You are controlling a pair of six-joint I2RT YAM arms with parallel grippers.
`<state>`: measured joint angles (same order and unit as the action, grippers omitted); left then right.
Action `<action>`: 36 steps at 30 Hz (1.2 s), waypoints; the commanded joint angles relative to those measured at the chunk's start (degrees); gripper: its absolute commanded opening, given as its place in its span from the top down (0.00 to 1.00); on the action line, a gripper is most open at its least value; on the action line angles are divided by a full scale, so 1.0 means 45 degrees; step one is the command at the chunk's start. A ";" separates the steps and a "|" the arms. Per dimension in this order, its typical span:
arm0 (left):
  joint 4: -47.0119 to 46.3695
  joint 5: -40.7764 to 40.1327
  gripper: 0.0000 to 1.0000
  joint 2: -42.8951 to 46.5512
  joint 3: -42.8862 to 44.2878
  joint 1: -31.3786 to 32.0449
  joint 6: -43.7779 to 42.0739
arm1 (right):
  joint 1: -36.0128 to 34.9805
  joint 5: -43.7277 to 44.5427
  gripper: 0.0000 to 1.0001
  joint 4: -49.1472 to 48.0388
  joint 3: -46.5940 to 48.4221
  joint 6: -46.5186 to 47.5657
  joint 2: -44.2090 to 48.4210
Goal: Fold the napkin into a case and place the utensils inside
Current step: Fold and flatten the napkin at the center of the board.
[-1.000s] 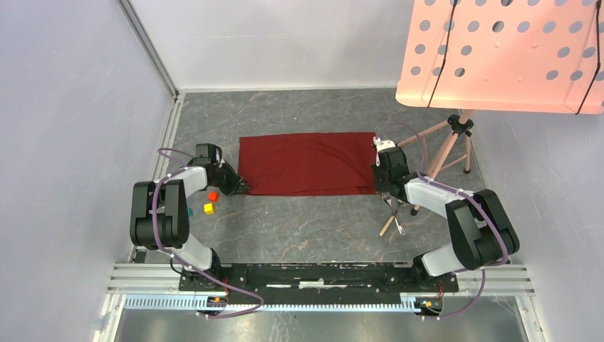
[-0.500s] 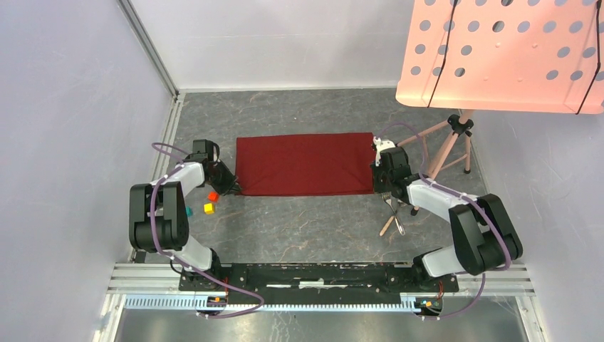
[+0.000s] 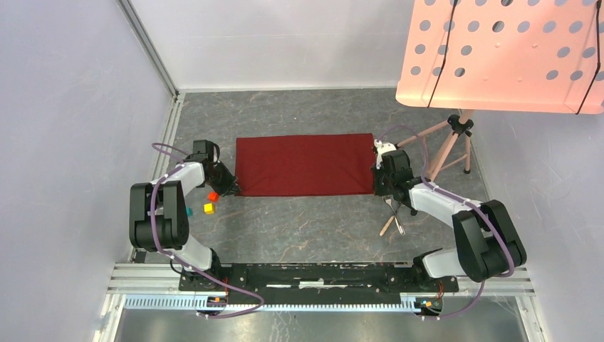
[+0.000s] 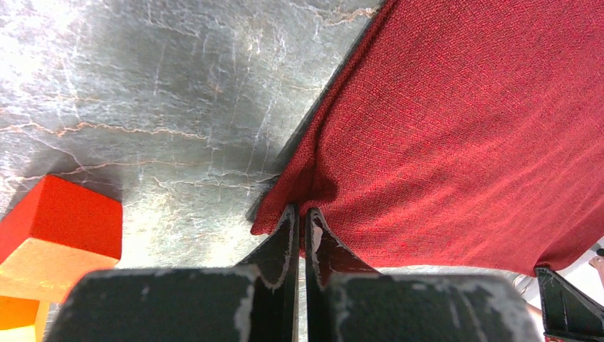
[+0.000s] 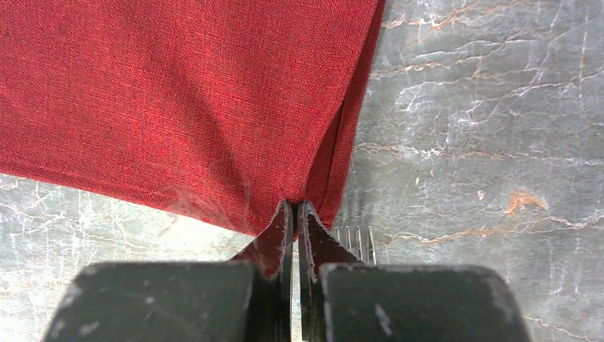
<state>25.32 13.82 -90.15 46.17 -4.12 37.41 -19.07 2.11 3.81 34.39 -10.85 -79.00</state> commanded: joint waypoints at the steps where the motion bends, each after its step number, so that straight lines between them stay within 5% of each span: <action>1: -0.0194 -0.0303 0.97 0.0052 0.0000 -0.0070 -0.0726 | 0.0000 -0.0110 1.00 -0.0466 -0.0247 -0.0106 -0.0040; 20: -0.0279 -0.0698 0.89 0.0413 -0.0367 -0.0065 -0.0560 | 0.0002 -0.0273 1.00 -0.1199 -0.0787 -0.0107 -0.0293; 28: -0.0053 -0.0879 0.69 0.1384 -0.0422 -0.0068 -0.0711 | 0.0000 -0.0438 1.00 -0.1219 -0.0726 -0.0130 -0.0306; 36: 0.1616 -0.1647 0.49 0.3784 0.0169 -0.0067 -0.1638 | -0.0010 -0.1348 0.76 -0.1336 -0.0925 -0.0229 0.0401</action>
<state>27.79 9.72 -80.25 44.40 -4.14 35.62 -19.03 -0.62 -0.93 31.42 -11.27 -79.55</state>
